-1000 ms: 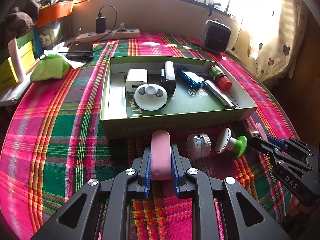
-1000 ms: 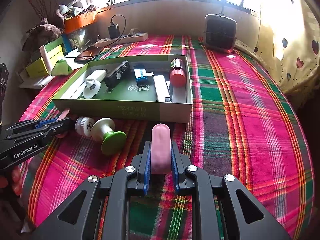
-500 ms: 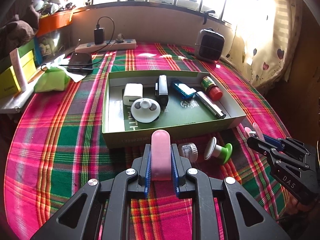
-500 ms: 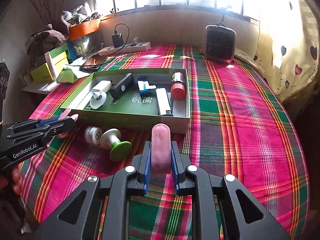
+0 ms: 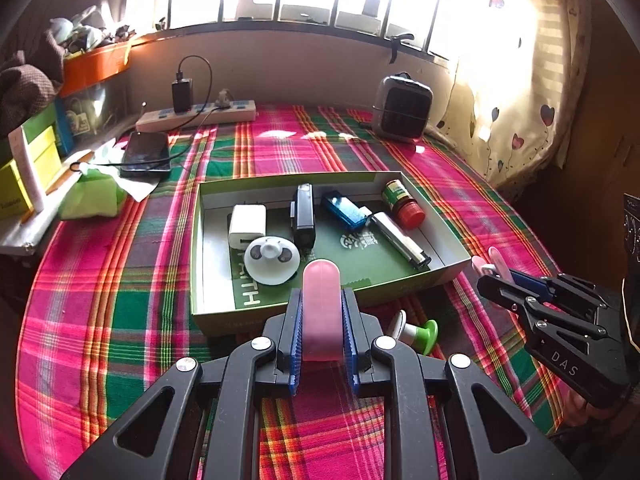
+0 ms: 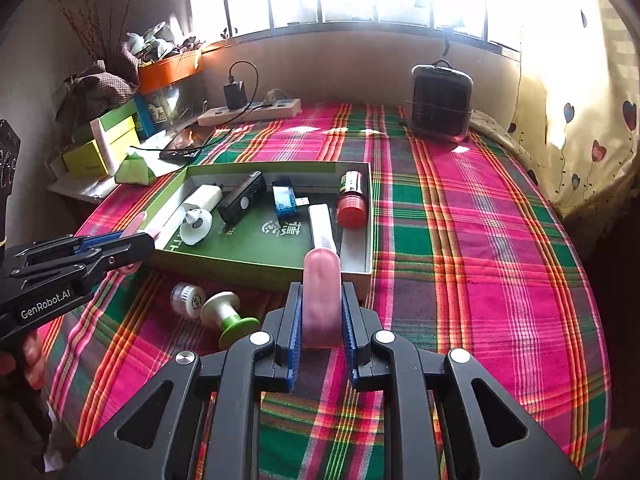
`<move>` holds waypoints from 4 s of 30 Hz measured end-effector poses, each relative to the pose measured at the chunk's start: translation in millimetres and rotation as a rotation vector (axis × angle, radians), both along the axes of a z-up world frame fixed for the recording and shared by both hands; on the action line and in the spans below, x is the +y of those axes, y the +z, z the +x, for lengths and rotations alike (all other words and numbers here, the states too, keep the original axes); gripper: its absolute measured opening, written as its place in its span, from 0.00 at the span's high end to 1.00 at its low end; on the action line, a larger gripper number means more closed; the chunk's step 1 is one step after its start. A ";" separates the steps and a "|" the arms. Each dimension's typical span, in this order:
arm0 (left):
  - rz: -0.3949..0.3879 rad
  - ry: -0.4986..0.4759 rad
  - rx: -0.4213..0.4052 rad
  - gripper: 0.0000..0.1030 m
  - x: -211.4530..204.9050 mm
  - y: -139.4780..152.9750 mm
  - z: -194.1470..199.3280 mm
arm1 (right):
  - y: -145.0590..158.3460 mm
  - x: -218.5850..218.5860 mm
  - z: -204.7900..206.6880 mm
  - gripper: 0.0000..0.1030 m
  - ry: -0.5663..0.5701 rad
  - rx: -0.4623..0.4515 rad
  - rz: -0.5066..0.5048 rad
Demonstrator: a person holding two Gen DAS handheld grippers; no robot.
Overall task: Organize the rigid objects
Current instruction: 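Lift both held pink items and carry them over the green box, then lower both pink items into the green box and open both tools, then withdraw both tools from the box toward the two spools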
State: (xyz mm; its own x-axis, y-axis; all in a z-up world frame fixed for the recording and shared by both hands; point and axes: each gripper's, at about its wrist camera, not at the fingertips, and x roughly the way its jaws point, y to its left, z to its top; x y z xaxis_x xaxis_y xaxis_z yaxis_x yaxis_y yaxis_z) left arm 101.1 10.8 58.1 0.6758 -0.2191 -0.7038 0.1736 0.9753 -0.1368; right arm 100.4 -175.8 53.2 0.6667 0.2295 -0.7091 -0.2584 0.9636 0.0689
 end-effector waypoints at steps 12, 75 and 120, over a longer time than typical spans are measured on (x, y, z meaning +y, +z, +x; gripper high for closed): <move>-0.035 -0.018 0.010 0.83 -4.9 6.4 30.8 | 8.0 3.7 22.3 0.82 0.038 -0.004 0.019; -0.013 -0.046 0.121 0.83 -34.9 -35.1 127.1 | -40.9 40.5 93.7 0.82 0.177 0.149 0.025; -0.010 -0.024 0.103 0.74 -34.4 -26.7 119.3 | -31.5 40.7 82.9 0.67 0.154 0.099 -0.011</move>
State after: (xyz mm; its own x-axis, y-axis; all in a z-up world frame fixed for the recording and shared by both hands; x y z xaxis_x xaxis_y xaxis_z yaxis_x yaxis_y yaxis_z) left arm 220.4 -23.6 31.4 0.5942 -0.2412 -0.7673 0.1812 0.9696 -0.1644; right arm 183.3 -135.2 21.6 0.5514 0.3147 -0.7726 -0.3950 0.9142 0.0904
